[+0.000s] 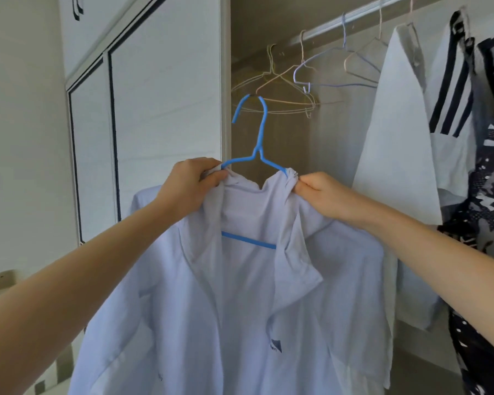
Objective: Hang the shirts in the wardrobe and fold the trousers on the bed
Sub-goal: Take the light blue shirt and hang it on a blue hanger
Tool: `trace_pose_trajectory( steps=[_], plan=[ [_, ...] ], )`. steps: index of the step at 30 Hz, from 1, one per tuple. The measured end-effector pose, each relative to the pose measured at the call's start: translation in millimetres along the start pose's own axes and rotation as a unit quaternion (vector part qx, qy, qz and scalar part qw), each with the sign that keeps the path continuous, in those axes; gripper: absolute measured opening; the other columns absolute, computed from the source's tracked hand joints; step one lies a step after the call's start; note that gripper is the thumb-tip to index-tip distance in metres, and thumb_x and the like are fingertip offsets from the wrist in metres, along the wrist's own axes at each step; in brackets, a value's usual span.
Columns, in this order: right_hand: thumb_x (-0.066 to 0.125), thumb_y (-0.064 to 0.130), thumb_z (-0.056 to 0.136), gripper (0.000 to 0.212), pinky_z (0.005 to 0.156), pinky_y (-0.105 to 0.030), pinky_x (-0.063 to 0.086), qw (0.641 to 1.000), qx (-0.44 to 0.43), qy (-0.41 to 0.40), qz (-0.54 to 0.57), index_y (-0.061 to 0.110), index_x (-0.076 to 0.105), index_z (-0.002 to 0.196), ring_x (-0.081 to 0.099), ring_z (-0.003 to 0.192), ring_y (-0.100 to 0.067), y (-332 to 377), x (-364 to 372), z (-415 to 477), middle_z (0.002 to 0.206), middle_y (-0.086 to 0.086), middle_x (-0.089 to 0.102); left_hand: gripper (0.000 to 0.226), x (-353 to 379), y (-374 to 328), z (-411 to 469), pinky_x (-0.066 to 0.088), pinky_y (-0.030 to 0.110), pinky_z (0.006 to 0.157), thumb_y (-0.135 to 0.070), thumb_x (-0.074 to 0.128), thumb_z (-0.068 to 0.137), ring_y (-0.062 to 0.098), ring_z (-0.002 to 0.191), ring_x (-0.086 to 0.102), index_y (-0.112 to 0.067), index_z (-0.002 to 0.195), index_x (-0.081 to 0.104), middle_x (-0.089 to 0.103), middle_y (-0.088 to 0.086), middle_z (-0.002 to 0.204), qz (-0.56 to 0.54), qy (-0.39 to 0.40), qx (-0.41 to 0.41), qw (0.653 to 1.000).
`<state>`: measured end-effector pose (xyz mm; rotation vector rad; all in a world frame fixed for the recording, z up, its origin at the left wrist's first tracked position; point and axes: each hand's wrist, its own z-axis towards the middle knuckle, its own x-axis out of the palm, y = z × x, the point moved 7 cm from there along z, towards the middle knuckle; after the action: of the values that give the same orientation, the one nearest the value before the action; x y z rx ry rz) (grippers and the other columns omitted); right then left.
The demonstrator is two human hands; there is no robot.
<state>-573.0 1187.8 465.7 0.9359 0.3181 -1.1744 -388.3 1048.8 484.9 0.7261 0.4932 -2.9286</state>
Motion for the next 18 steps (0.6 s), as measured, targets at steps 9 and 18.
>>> trace_pose_trajectory(
  steps=[9, 18],
  plan=[
    [0.048, 0.014, 0.1, 0.039, 0.051, -0.018, 0.031, 0.995, -0.037, -0.071, -0.059, -0.015, 0.053, 0.076, 0.037, 0.058, -0.003, -10.8, -31.4, 11.3, 0.067, -0.007, 0.047, 0.063, -5.8, 53.3, -17.7, 0.039, 0.023, 0.084, 0.0, 0.056, 0.078, 0.026, 0.109, 0.057, -0.022, 0.137, 0.054, 0.064, 0.002, 0.122, 0.197, 0.196, -0.065, 0.958],
    [0.054, 0.014, 0.097, 0.037, 0.057, -0.017, 0.034, 0.971, -0.118, 0.034, -0.203, -0.008, 0.057, 0.068, 0.04, 0.057, -0.015, -8.8, -6.2, 4.7, 0.054, -0.004, 0.046, 0.016, -26.0, 87.5, -23.3, 0.034, 0.031, 0.063, -0.003, 0.045, 0.086, 0.032, 0.081, 0.052, -0.005, 0.082, 0.06, 0.054, 0.007, 0.074, 0.227, 0.133, -0.16, 0.951]
  ],
)
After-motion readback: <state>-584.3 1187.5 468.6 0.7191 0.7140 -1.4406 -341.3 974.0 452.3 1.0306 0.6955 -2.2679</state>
